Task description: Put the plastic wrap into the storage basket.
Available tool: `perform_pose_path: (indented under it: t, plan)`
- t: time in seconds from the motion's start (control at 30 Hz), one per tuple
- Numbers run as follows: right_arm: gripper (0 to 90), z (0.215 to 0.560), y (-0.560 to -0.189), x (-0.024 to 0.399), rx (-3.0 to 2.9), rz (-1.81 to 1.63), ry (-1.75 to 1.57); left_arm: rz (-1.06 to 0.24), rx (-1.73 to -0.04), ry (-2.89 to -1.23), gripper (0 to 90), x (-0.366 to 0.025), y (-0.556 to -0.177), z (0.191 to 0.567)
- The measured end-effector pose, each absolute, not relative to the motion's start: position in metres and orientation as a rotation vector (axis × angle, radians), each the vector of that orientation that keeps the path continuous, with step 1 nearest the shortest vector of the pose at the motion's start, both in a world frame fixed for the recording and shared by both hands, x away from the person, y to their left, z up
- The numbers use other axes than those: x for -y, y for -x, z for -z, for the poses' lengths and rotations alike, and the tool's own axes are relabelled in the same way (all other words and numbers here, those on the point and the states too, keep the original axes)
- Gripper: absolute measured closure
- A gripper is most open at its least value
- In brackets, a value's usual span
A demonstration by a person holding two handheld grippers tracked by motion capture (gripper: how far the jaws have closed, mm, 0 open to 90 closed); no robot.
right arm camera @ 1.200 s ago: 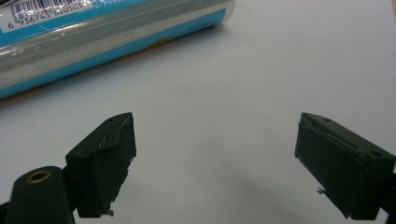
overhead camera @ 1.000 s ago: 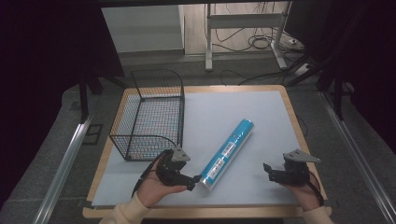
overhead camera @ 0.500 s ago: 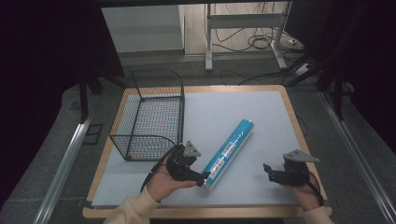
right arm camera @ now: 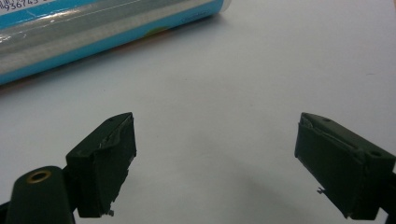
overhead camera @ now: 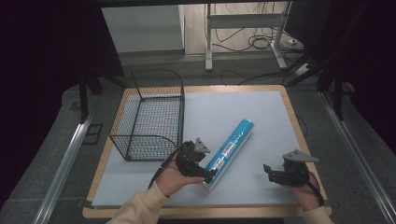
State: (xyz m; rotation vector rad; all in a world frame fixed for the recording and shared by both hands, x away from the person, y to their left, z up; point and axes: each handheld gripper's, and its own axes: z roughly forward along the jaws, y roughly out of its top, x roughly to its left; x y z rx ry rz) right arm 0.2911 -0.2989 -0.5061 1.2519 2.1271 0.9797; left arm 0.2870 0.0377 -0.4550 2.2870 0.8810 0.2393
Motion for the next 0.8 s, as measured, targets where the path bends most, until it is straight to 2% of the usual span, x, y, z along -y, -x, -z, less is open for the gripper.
perform_pose_path:
  t: [0.8]
  plan:
    - [12.9,0.509,-0.293,0.3,-2.139,-0.959,-1.255,-0.207,-0.891,-2.35,12.2,0.006,-0.326,0.459]
